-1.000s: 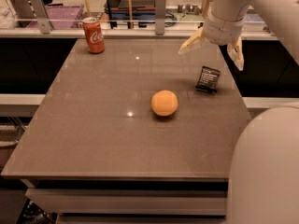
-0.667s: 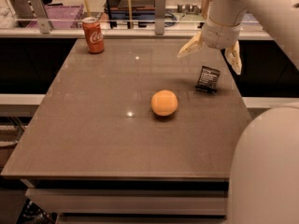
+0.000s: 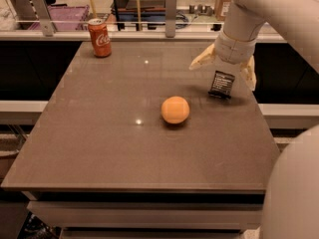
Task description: Move rxbar chocolate near coke can
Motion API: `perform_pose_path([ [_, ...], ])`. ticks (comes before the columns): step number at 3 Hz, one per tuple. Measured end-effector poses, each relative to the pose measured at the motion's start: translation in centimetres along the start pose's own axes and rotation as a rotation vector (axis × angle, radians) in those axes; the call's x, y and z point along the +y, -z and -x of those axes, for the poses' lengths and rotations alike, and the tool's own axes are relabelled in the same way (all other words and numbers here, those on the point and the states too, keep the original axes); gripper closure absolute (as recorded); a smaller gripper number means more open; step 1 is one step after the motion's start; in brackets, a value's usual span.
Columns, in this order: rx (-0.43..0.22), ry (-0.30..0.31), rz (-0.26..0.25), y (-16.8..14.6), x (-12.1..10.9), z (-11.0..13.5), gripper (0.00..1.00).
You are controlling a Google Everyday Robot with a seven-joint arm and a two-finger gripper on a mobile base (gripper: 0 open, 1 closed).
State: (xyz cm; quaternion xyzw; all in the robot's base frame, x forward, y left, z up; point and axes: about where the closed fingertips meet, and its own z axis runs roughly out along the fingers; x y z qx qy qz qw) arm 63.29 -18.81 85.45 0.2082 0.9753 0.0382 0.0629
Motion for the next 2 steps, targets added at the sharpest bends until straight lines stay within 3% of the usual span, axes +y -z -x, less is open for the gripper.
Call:
perform_pose_path([
  [2,-0.001,-0.008,0.013,-2.89,-0.98,-0.59,0.00],
])
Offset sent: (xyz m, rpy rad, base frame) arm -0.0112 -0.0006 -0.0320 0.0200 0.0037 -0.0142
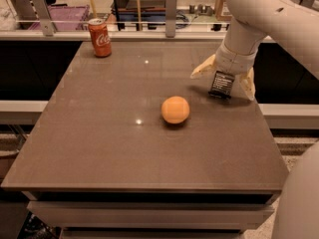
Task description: Move rxbar chocolate near coke can
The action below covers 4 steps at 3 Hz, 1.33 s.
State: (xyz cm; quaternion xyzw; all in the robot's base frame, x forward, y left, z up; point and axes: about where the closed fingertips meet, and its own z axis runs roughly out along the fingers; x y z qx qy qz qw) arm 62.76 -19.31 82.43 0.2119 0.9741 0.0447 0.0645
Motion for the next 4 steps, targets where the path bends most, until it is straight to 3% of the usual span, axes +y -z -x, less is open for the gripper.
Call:
perform_pose_path([
  [2,-0.029,0.012,-0.020,-0.4,-2.6,1.9,0.00],
  [4,-0.027,0.079,-0.104,1.3,-2.8,3.9,0.00],
])
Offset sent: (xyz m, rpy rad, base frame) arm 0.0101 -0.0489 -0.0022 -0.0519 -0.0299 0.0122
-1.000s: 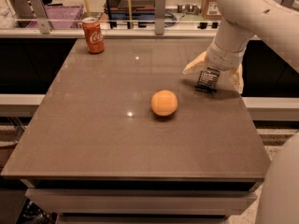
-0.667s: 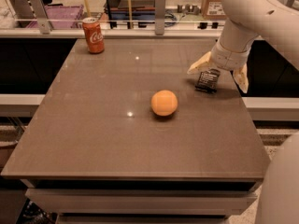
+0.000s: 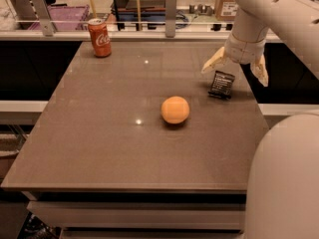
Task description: Move rxbar chocolate near coke can
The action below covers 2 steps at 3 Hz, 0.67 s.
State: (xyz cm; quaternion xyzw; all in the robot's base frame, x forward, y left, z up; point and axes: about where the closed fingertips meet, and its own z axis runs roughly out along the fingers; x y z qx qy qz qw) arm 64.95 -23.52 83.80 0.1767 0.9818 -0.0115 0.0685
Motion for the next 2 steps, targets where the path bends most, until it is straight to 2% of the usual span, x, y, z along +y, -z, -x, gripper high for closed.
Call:
perform_pose_path([
  [1,0.007,0.019,-0.023,1.13,0.56,0.58,0.00],
  [2,0.003,0.020,-0.014,1.66,1.40,0.83,0.00],
])
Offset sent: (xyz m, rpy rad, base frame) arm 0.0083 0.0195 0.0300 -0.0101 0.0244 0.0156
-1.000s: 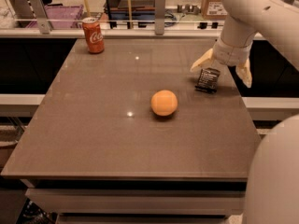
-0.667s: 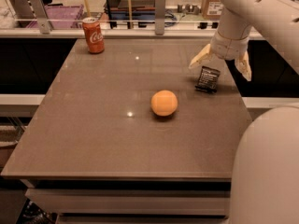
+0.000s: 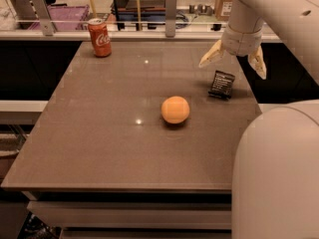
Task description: Move rxbar chocolate near coke can
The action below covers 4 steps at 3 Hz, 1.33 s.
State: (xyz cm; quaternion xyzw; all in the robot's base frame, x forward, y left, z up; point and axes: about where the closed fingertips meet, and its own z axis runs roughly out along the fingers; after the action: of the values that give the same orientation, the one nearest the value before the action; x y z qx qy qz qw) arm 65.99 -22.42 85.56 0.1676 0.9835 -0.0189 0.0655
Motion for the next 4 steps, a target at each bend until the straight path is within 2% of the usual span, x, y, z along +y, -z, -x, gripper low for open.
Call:
perform_pose_path([
  [2,-0.012,-0.001,0.045,0.1,1.5,0.2,0.00],
  [4,0.012,0.004,0.084,-0.8,2.7,-0.5,0.00],
])
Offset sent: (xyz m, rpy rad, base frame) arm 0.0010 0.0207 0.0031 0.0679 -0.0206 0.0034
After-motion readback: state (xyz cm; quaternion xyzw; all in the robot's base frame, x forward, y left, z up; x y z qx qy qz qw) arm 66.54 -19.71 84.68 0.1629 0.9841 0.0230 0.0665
